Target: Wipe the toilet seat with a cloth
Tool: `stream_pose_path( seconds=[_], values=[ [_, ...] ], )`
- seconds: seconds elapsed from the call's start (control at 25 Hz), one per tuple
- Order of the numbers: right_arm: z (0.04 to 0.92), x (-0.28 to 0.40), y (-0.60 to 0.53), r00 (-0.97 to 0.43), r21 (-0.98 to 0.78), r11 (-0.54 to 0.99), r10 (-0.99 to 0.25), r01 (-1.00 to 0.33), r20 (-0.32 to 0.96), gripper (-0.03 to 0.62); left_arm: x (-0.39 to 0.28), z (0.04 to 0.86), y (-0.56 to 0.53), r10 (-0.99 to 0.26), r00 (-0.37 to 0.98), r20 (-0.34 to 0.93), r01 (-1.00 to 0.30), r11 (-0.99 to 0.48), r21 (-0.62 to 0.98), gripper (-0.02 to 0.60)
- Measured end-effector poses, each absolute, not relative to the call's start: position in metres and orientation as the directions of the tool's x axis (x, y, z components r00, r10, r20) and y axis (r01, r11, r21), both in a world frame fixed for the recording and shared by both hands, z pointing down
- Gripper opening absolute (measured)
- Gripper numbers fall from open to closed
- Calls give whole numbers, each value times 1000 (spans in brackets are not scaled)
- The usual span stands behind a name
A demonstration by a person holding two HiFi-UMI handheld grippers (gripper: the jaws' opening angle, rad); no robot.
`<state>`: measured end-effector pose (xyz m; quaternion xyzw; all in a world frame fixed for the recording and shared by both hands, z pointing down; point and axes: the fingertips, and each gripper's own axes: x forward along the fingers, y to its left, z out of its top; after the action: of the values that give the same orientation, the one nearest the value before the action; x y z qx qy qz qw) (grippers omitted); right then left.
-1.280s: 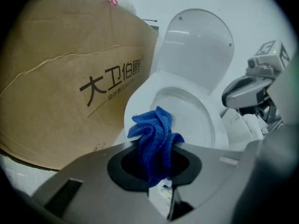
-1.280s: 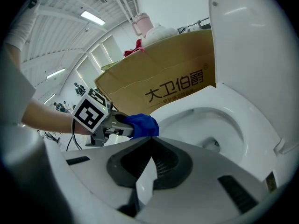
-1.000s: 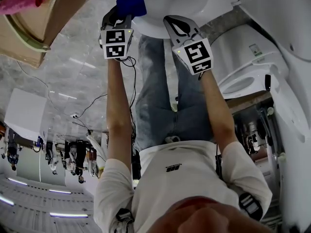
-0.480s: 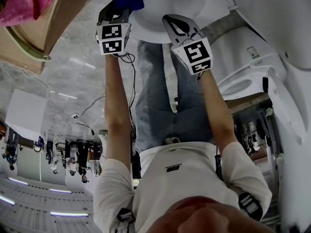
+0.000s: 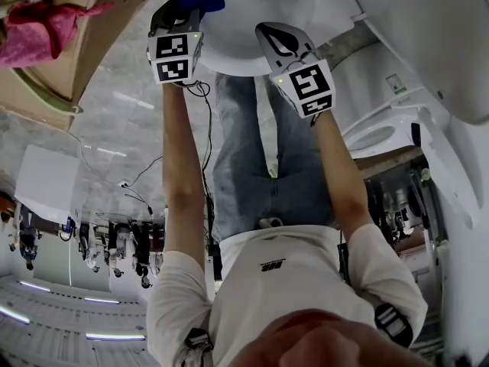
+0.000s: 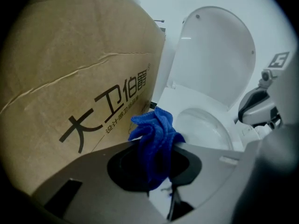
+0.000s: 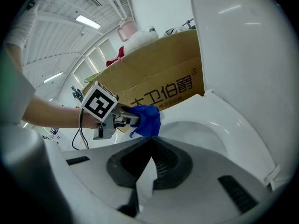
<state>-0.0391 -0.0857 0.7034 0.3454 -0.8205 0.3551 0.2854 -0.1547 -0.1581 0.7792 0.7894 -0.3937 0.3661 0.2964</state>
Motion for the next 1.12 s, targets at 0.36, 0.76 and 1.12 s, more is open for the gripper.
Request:
stream_pose_path(
  seconds=[0.36,0.76,1.12],
  values=[
    [704,-24,-105,-591,-390,484,-386,-784,709,-5,-135,776,-189,-415,429,802,-832,-527,172,75],
    [705,0,-114,-574,-392,449,-407,-803,710,-5,-101,775,-217,-421,446,790,-818,-551,168,75],
    [704,18,-119,-560,-391,422,-429,-818,709,-5,-70,771,-238,-431,458,777,-812,-558,169,75]
  ],
)
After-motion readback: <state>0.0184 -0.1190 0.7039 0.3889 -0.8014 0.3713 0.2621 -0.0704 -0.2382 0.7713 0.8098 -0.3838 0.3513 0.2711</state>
